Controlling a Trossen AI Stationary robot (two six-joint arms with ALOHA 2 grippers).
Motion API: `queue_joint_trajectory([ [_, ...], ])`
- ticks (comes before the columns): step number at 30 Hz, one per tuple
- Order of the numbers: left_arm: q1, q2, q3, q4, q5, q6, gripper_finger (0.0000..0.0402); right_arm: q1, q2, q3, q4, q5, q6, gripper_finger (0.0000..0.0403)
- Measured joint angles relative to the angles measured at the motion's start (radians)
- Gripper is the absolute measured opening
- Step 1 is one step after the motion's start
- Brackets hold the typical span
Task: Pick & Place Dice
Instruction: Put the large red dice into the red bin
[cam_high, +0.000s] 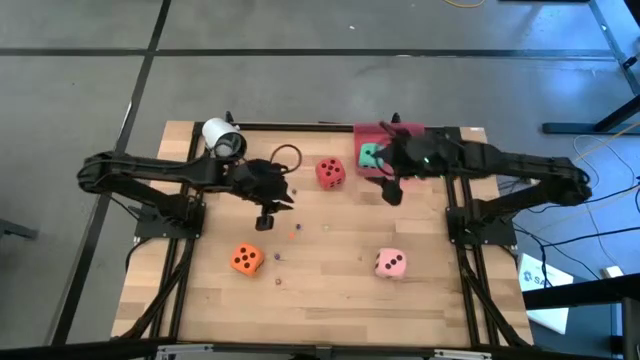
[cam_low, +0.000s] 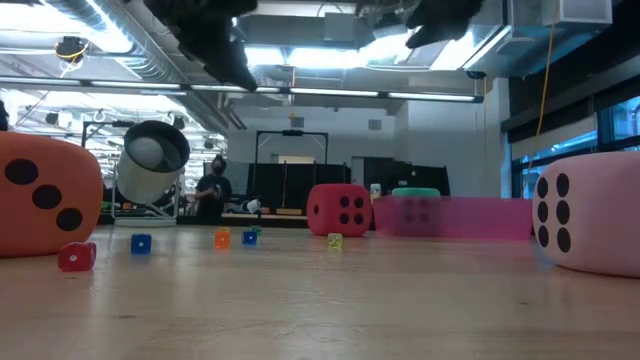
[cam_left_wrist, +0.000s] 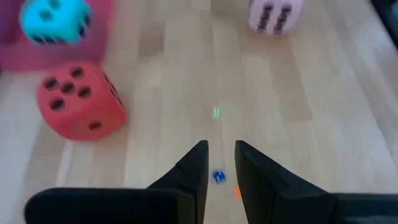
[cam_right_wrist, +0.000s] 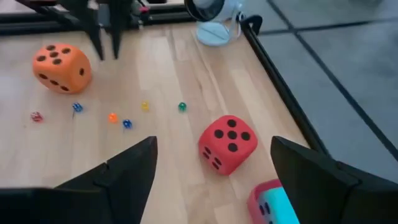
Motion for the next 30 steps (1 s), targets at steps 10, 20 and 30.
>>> queue_joint_trajectory([
  [10, 0.000, -0.063, -0.161, 0.252, -0.101, 0.006, 0.0075, 0.108, -0.122, -0.463, 0.562, 0.018, 0.237, 0.0311],
  [20, 0.000, -0.041, -0.168, 0.322, -0.154, -0.018, 0.0075, 0.127, -0.077, -0.691, 1.028, 0.049, 0.234, 0.0311],
  [30, 0.000, -0.035, -0.167, 0.397, -0.250, -0.036, 0.0075, 0.125, -0.077, -0.692, 1.037, 0.078, 0.147, 0.0311],
])
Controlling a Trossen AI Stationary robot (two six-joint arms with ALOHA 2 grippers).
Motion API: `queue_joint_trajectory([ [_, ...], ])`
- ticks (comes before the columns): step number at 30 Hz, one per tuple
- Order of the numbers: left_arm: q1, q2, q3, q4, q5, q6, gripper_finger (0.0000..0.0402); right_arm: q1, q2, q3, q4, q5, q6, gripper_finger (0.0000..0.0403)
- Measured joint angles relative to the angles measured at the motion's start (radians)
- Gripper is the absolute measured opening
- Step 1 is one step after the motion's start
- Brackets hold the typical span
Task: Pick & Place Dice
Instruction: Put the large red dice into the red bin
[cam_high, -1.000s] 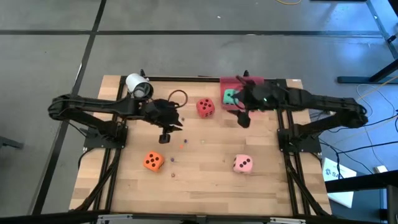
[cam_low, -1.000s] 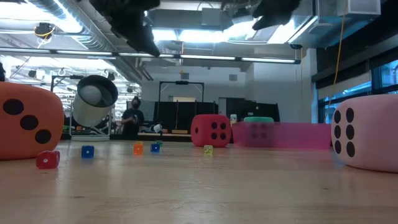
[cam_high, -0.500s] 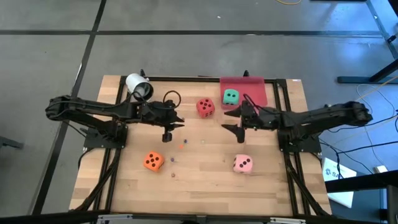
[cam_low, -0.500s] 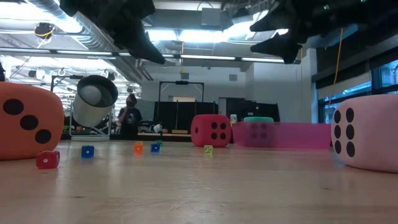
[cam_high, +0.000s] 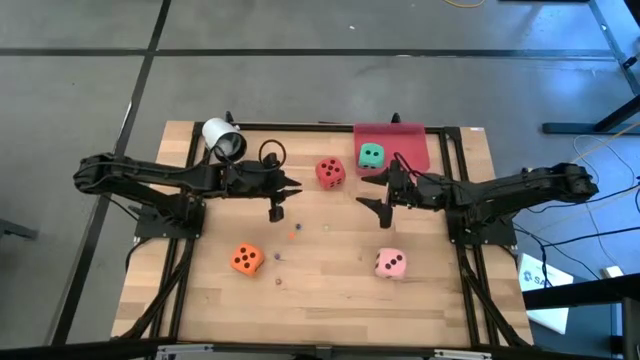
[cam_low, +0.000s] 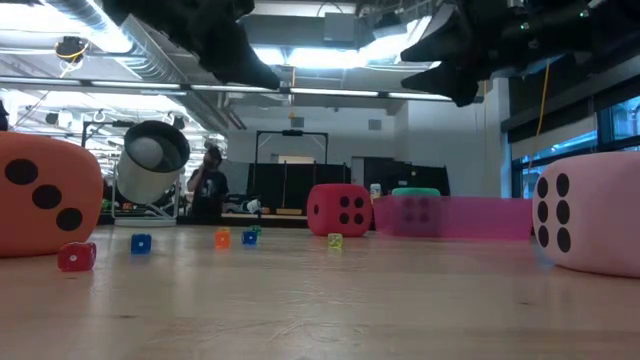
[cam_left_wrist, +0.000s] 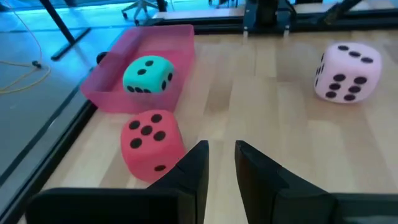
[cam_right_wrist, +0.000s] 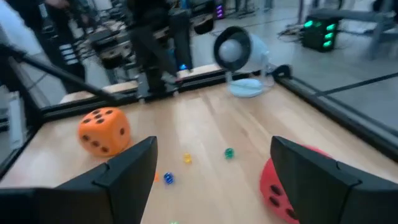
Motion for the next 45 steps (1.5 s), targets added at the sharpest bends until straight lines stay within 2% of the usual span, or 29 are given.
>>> queue_joint_trajectory([
  [5, 0.024, 0.051, 0.001, 0.070, -0.025, 0.028, 0.0091, 0.000, 0.001, 0.000, -0.010, 0.020, -0.004, 0.0310],
  [11, 0.072, 0.161, 0.038, 0.124, -0.001, 0.083, 0.0170, 0.000, 0.001, 0.000, -0.040, 0.018, -0.018, 0.0310],
  [16, 0.114, 0.285, 0.157, 0.084, -0.045, 0.070, 0.0243, 0.001, 0.001, 0.000, -0.077, 0.024, -0.077, 0.0310],
  [20, 0.126, 0.424, 0.321, -0.076, -0.080, 0.101, 0.0277, 0.006, 0.001, 0.000, -0.084, 0.105, -0.182, 0.0310],
  [25, 0.125, 0.586, 0.500, -0.244, -0.110, 0.144, 0.0287, 0.050, -0.003, -0.014, -0.101, 0.299, -0.307, 0.0310],
  [29, 0.125, 0.654, 0.567, -0.284, -0.084, 0.107, 0.0287, 0.108, -0.046, -0.070, -0.107, 0.396, -0.292, 0.0310],
  [34, 0.104, 0.676, 0.597, -0.255, -0.072, 0.055, 0.0288, 0.183, -0.144, -0.160, -0.106, 0.458, -0.178, 0.0310],
  [45, 0.043, 0.784, 0.684, -0.249, -0.256, 0.045, 0.0288, 0.246, -0.196, -0.228, -0.107, 0.466, -0.070, 0.0310],
])
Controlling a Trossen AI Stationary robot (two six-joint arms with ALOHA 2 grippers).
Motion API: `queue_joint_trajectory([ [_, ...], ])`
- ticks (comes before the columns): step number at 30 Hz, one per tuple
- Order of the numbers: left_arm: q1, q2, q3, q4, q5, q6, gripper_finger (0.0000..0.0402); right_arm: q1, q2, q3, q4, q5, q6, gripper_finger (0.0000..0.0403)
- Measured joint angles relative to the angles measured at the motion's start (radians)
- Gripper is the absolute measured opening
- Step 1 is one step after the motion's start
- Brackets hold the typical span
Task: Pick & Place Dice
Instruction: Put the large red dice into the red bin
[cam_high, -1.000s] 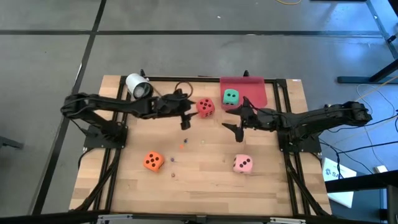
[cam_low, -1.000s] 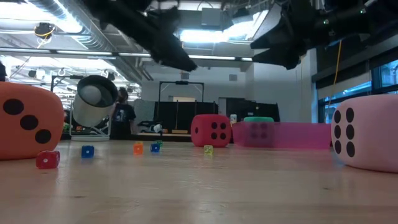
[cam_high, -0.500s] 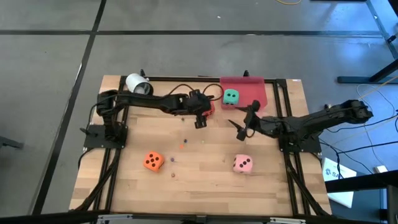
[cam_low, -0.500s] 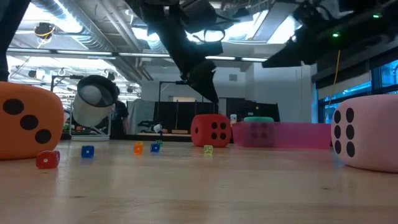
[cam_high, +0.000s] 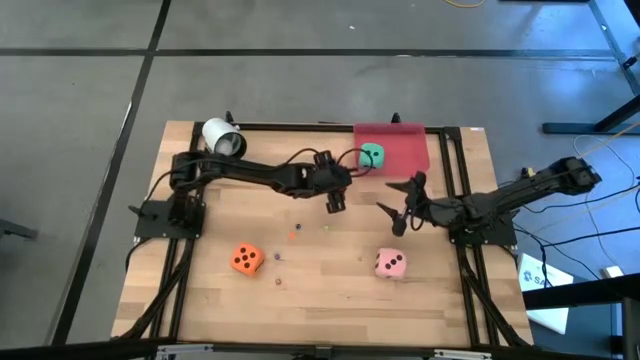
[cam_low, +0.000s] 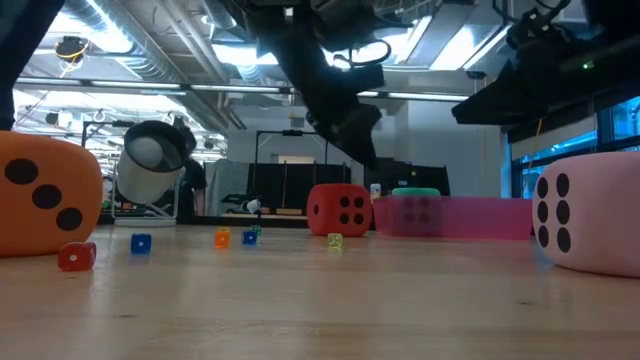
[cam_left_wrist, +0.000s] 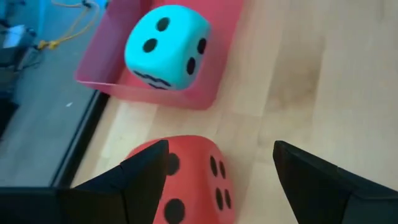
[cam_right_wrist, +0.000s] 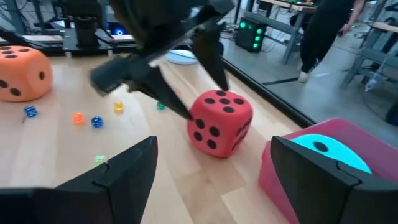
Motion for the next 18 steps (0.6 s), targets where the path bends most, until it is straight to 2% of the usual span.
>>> queue_joint_trajectory([
  [4, -0.001, 0.033, 0.034, -0.013, -0.056, -0.016, 0.0288, 0.027, 0.000, 0.000, 0.000, -0.001, 0.006, 0.0310],
  [9, 0.007, 0.068, 0.043, -0.038, -0.056, -0.093, 0.0288, 0.062, 0.000, 0.000, -0.002, -0.002, 0.006, 0.0310],
  [18, -0.005, 0.095, 0.043, -0.033, -0.100, -0.116, 0.0288, 0.079, 0.000, 0.000, -0.038, 0.001, 0.006, 0.0310],
])
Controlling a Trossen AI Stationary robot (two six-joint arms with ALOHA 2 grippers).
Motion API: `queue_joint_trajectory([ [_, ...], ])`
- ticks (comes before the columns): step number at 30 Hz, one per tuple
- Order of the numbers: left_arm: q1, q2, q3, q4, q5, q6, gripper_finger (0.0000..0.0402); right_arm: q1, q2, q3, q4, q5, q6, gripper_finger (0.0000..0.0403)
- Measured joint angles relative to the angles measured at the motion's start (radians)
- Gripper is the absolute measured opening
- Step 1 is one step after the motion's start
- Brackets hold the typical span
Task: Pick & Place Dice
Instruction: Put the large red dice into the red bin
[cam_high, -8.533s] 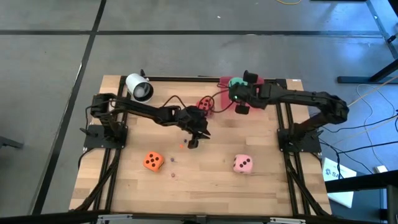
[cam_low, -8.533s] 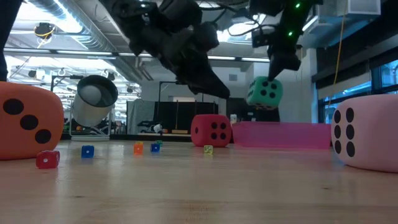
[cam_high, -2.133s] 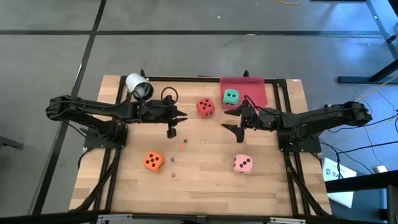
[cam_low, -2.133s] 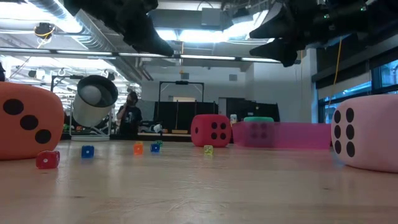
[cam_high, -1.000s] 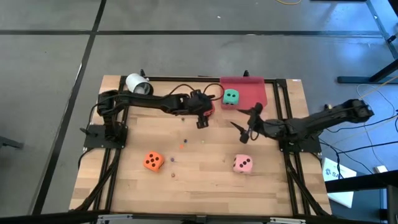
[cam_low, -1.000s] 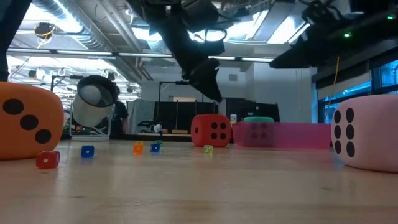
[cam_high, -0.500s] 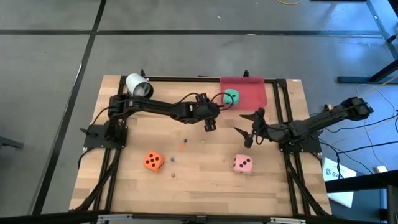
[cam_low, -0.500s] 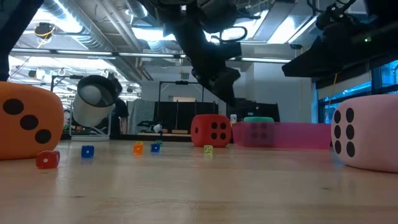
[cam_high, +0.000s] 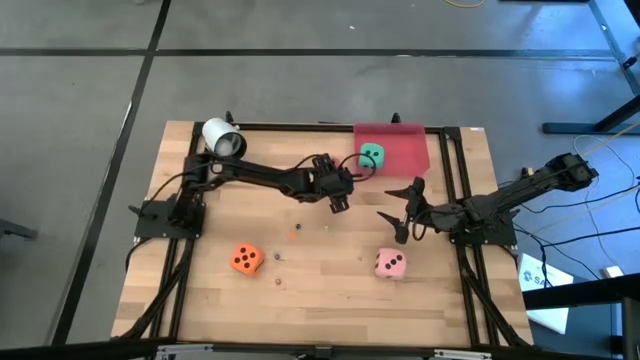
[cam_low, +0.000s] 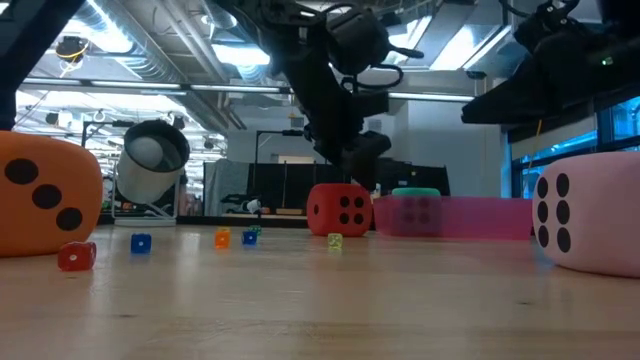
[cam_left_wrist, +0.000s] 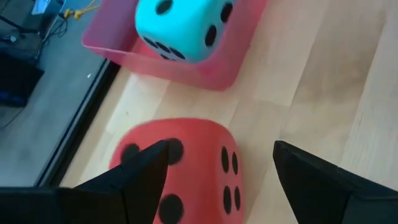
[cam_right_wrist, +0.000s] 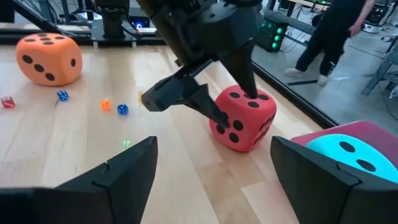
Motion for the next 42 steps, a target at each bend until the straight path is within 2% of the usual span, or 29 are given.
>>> queue_joint_trajectory([
  [3, -0.005, 0.018, 0.000, -0.007, -0.014, 0.000, 0.0288, 0.000, 0.000, 0.000, -0.013, 0.000, 0.000, 0.0310],
  [19, -0.018, 0.091, 0.010, -0.064, -0.248, 0.091, 0.0288, 0.000, 0.000, 0.000, -0.069, -0.019, 0.028, 0.0311],
  [35, -0.051, 0.092, 0.145, -0.115, -0.280, 0.139, 0.0288, 0.000, 0.000, 0.000, -0.104, -0.027, 0.072, 0.0311],
  [42, -0.007, 0.092, 0.149, -0.207, -0.182, 0.068, 0.0288, 0.000, 0.000, 0.000, -0.105, -0.047, 0.079, 0.0311],
])
